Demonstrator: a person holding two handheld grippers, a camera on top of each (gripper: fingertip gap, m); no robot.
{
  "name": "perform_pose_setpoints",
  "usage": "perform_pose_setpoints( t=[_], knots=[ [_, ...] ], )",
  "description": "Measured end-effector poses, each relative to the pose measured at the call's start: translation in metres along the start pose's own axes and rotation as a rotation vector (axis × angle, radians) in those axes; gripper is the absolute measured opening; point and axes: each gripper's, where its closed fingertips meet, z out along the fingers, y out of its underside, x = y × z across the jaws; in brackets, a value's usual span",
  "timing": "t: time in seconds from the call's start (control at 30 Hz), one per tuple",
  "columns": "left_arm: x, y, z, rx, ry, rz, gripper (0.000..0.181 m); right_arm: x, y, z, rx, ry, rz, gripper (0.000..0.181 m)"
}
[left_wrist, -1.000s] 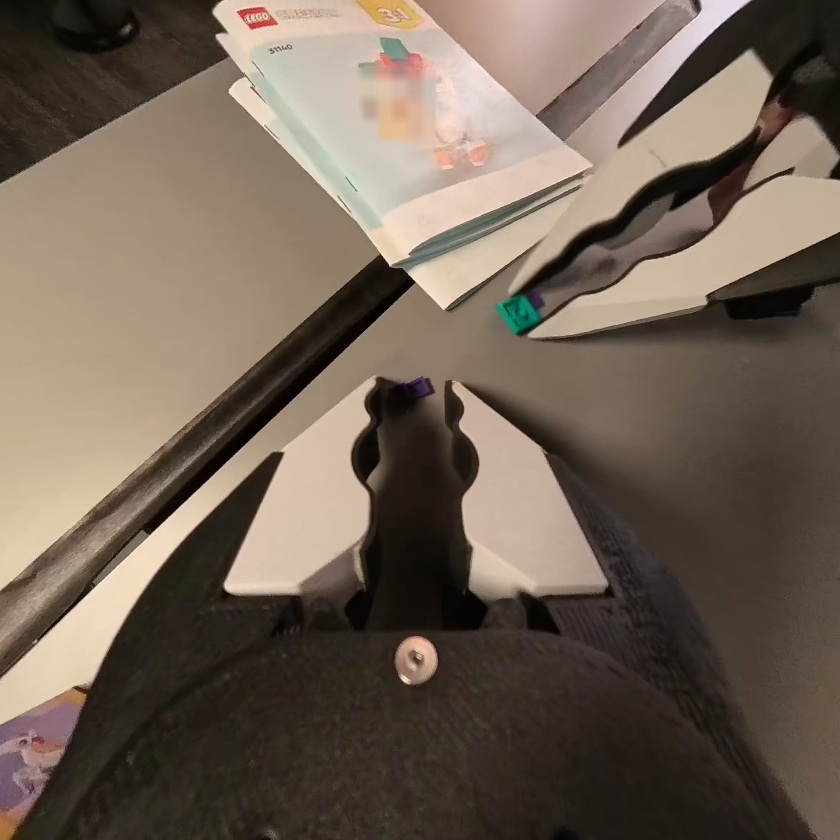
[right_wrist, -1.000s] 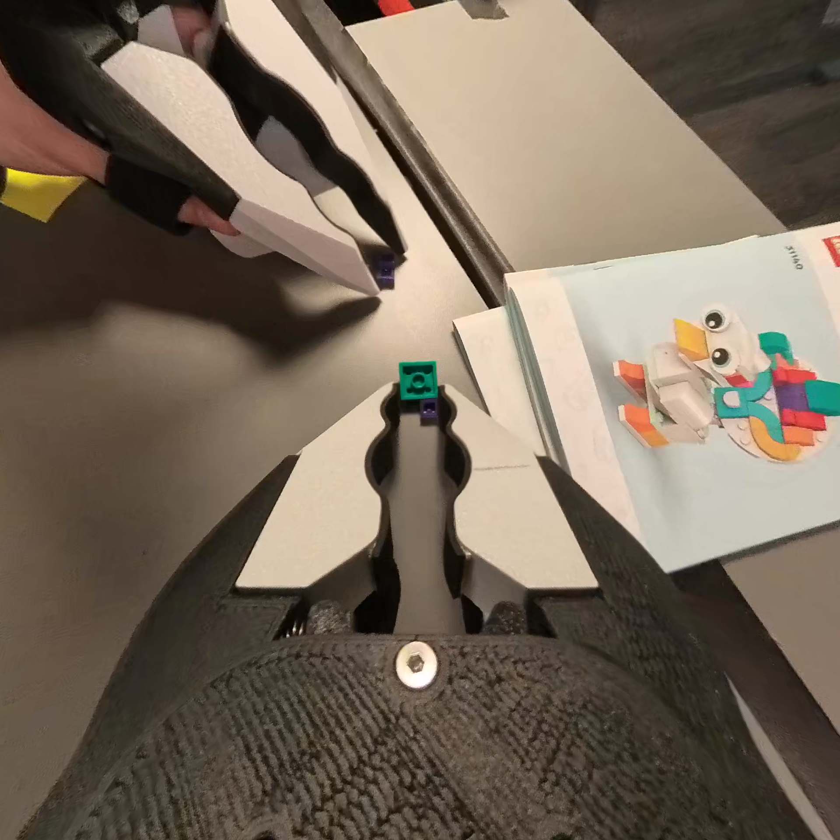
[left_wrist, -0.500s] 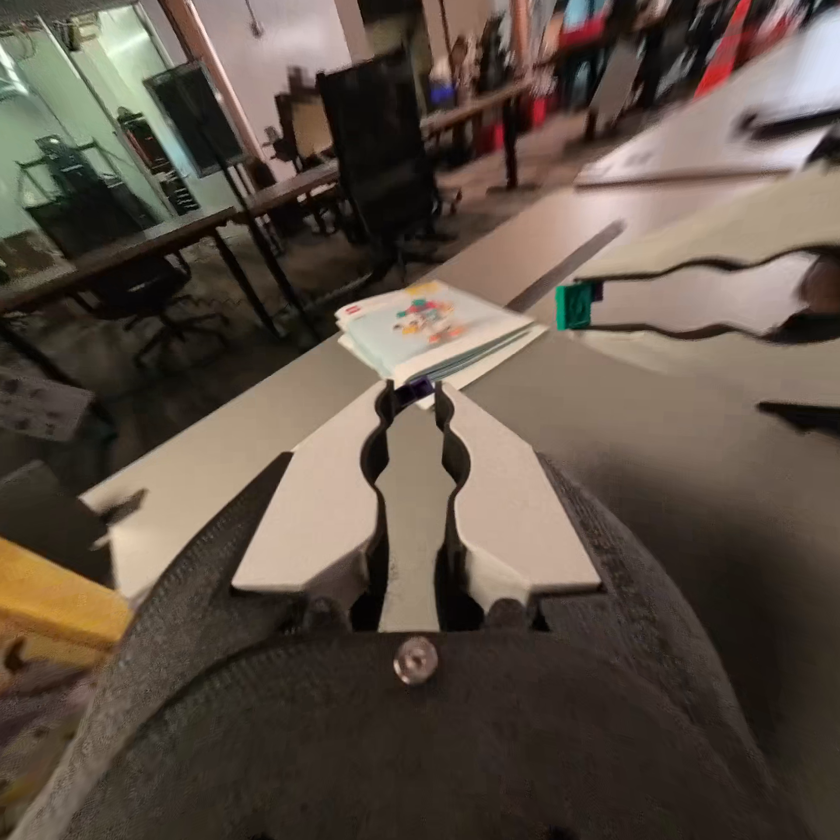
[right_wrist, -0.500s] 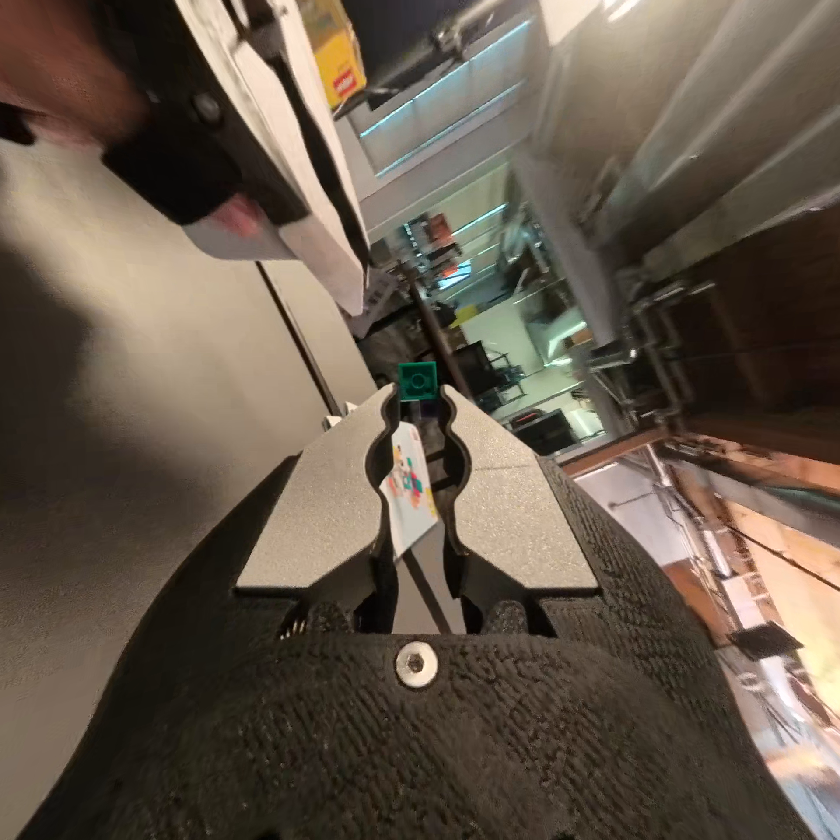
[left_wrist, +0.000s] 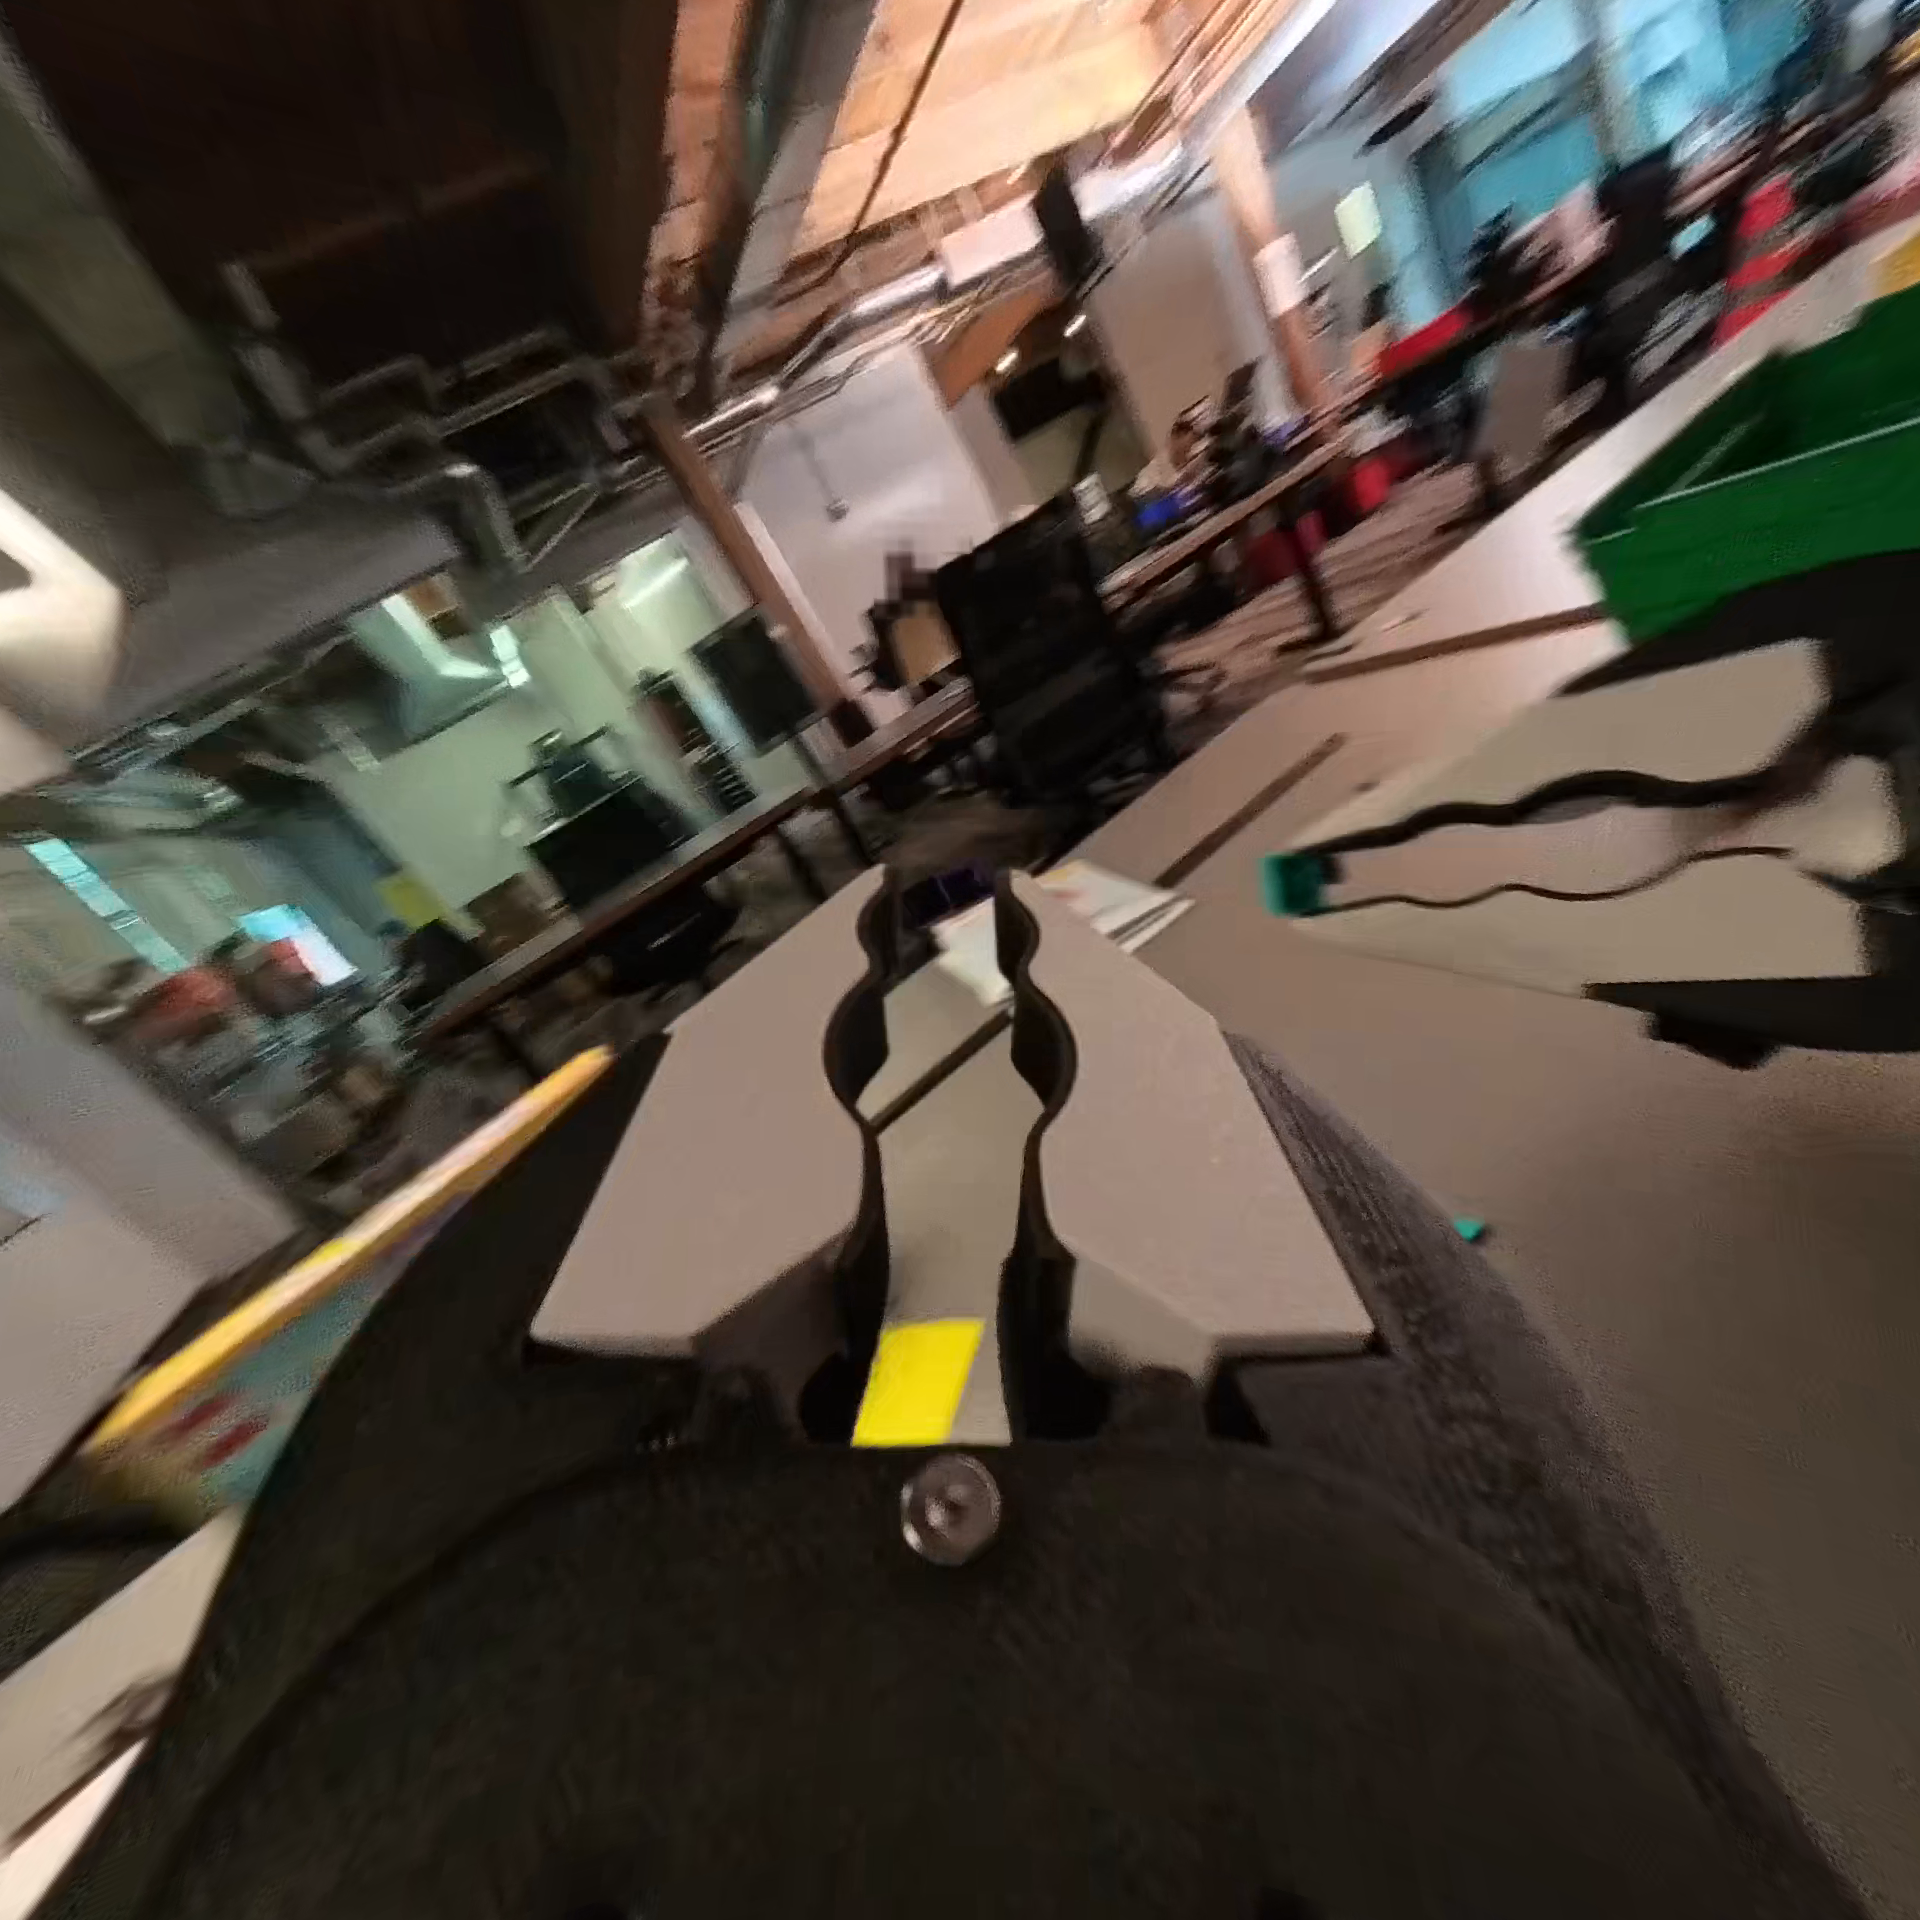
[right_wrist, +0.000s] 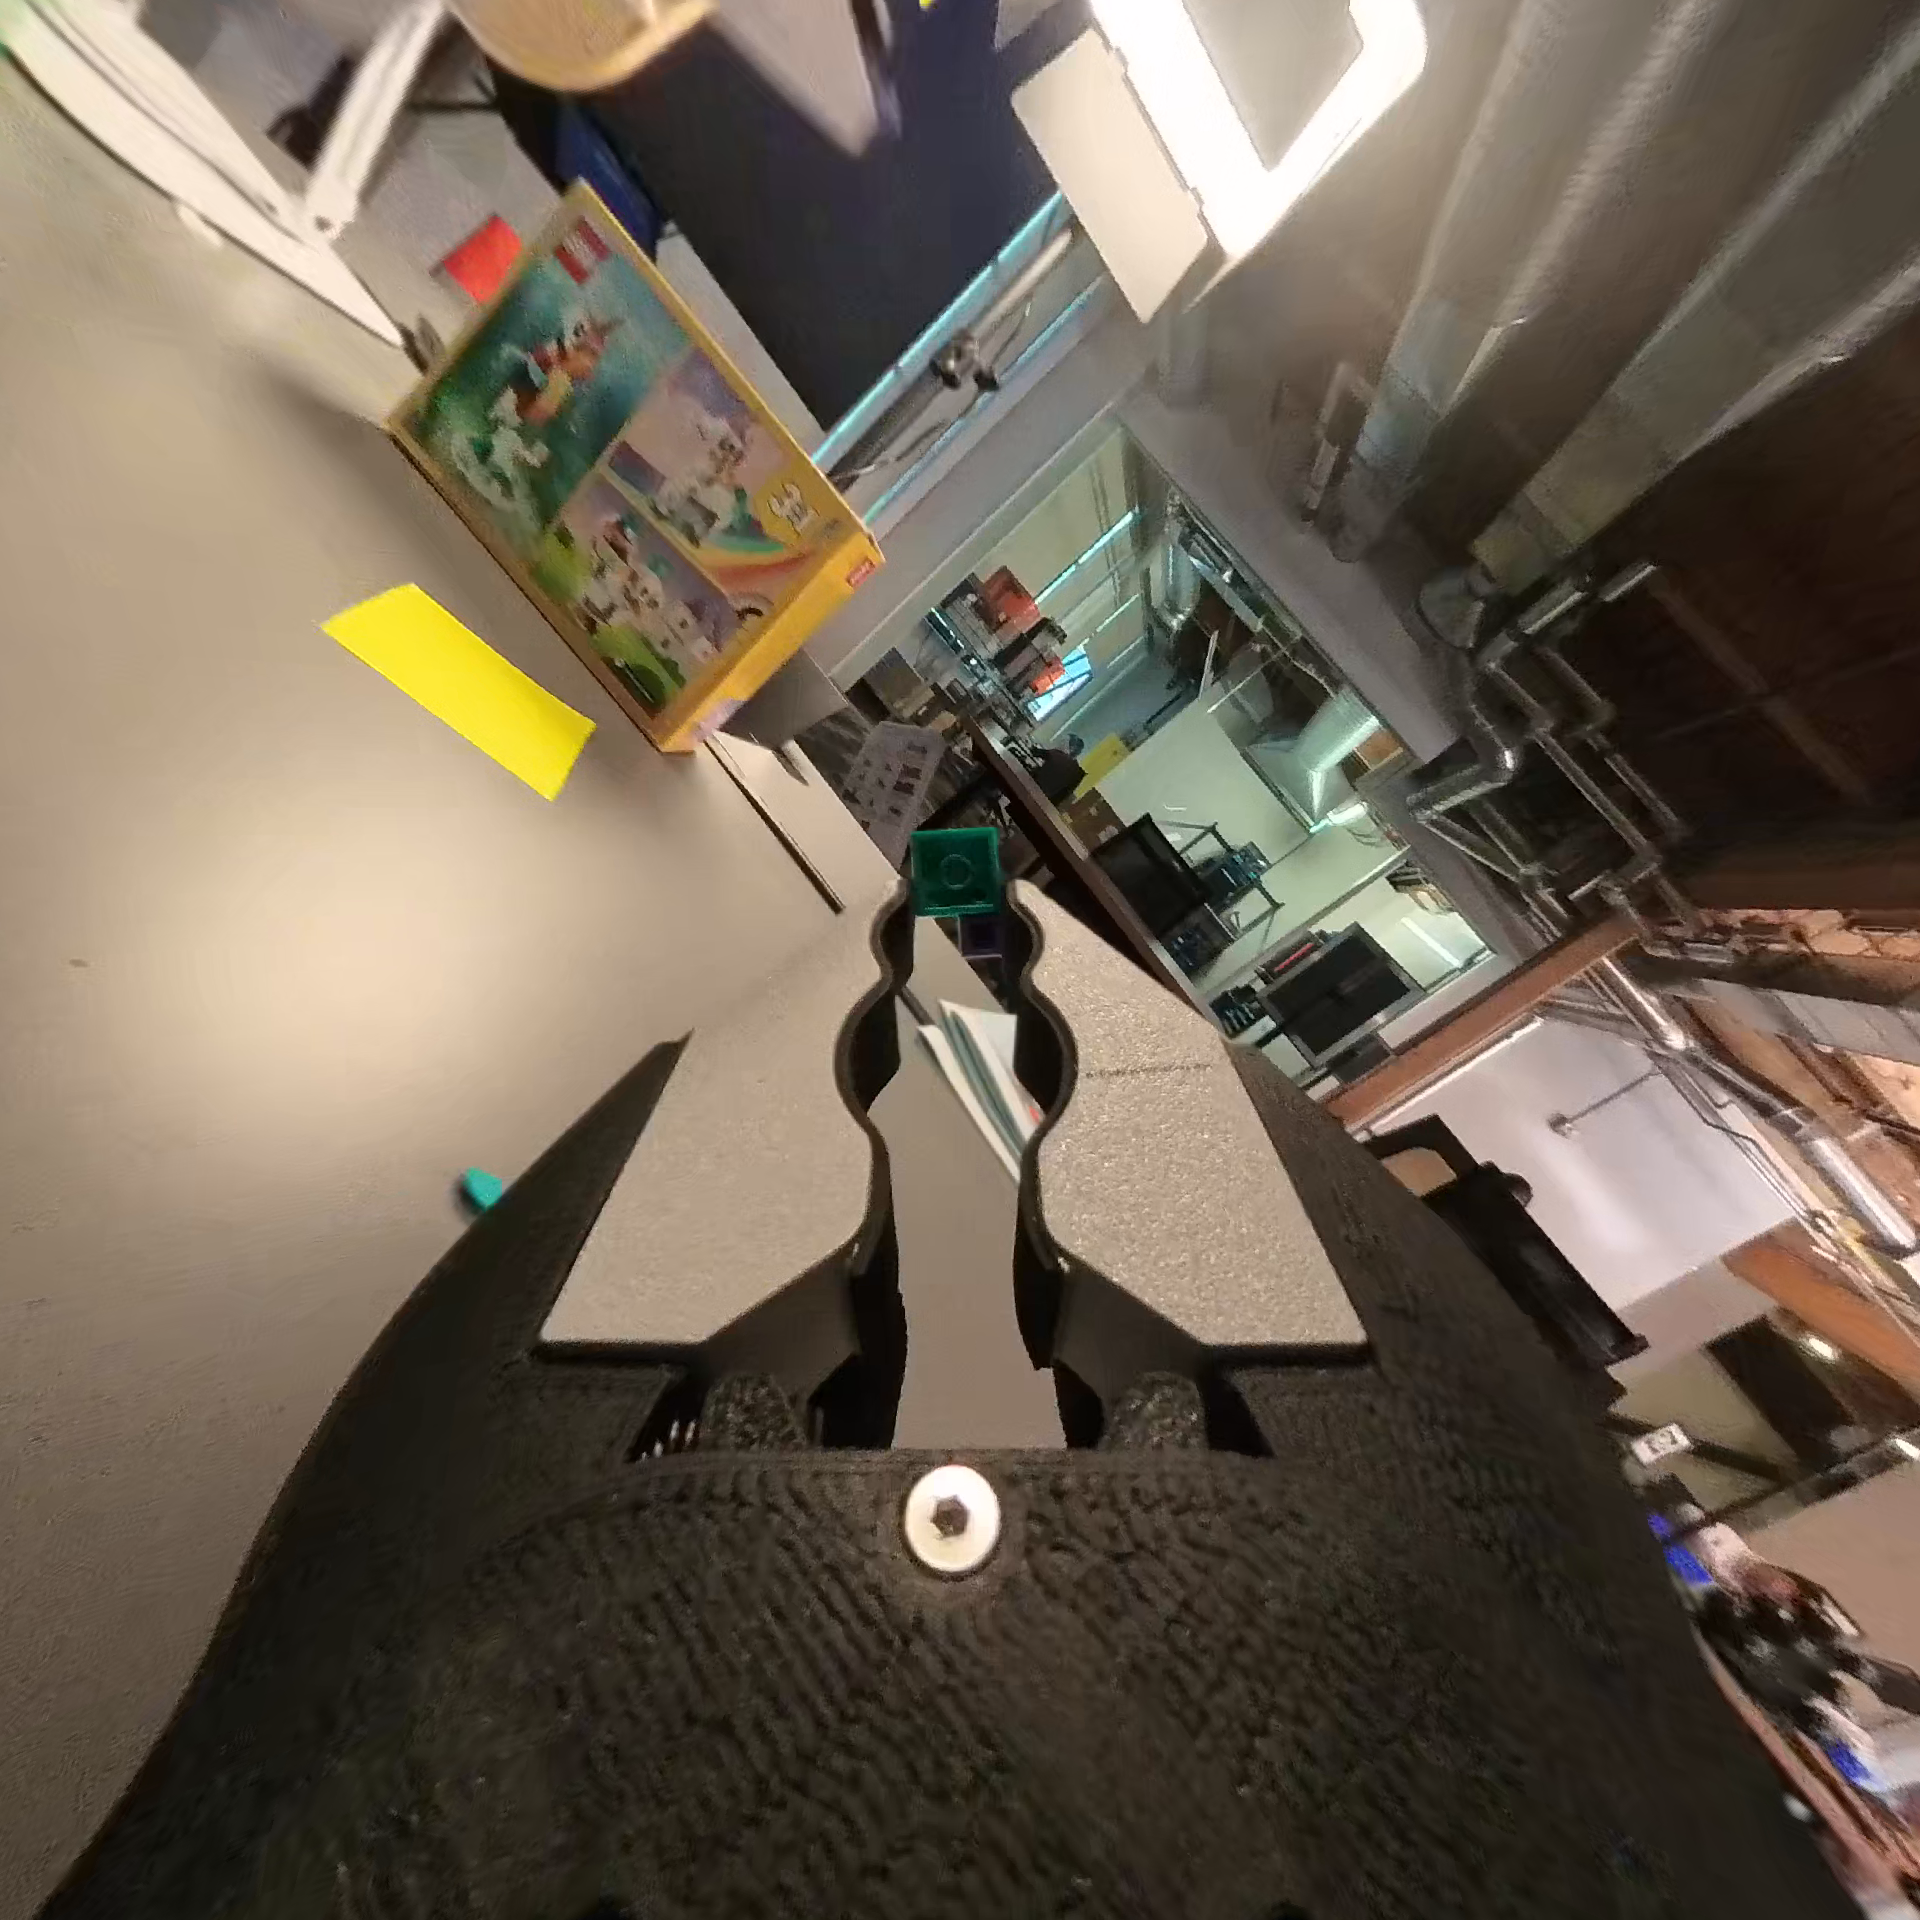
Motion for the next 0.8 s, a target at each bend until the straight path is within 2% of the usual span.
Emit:
perform_pose_setpoints(
  t=[0.03,0.1,0.2,0.27,0.33,0.4,0.43,0.57,0.63,0.67,0.73,0.8],
  knots=[
    [-0.018,-0.004,-0.015,-0.061,-0.048,0.004,0.016,-0.002,-0.005,-0.003,0.009,-0.002,0.010,0.013],
    [-0.051,0.009,-0.050,-0.290,-0.106,-0.111,0.016,-0.007,-0.014,-0.008,0.029,-0.013,0.031,0.013],
    [-0.067,0.072,-0.122,-0.843,-0.064,-0.452,0.017,-0.018,-0.026,-0.012,0.052,-0.037,0.035,0.013],
    [-0.087,0.103,-0.158,-0.992,-0.136,-0.565,0.016,-0.027,-0.036,-0.013,0.073,-0.060,0.023,0.013],
    [-0.104,0.126,-0.180,-1.057,-0.218,-0.655,0.016,-0.036,-0.047,-0.016,0.101,-0.086,0.001,0.013],
    [-0.110,0.148,-0.201,-1.166,-0.290,-0.709,0.062,-0.046,-0.057,-0.020,0.133,-0.114,-0.029,0.013],
    [-0.112,0.155,-0.209,-1.214,-0.317,-0.706,0.076,-0.051,-0.061,-0.021,0.145,-0.127,-0.049,0.013],
    [-0.118,0.151,-0.213,-1.208,-0.384,-0.546,0.077,-0.068,-0.073,-0.026,0.184,-0.166,-0.134,0.013],
    [-0.110,0.150,-0.213,-1.236,-0.342,-0.540,0.092,-0.071,-0.075,-0.026,0.194,-0.169,-0.164,0.013],
    [-0.102,0.144,-0.203,-1.192,-0.277,-0.561,0.099,-0.071,-0.078,-0.027,0.205,-0.161,-0.176,0.013],
    [-0.079,0.103,-0.158,-0.896,-0.073,-0.577,0.090,-0.069,-0.088,-0.032,0.257,-0.127,-0.203,0.013],
    [-0.028,0.042,-0.126,-0.572,0.248,-0.580,0.062,-0.072,-0.100,-0.038,0.315,-0.114,-0.241,0.013]
  ],
)
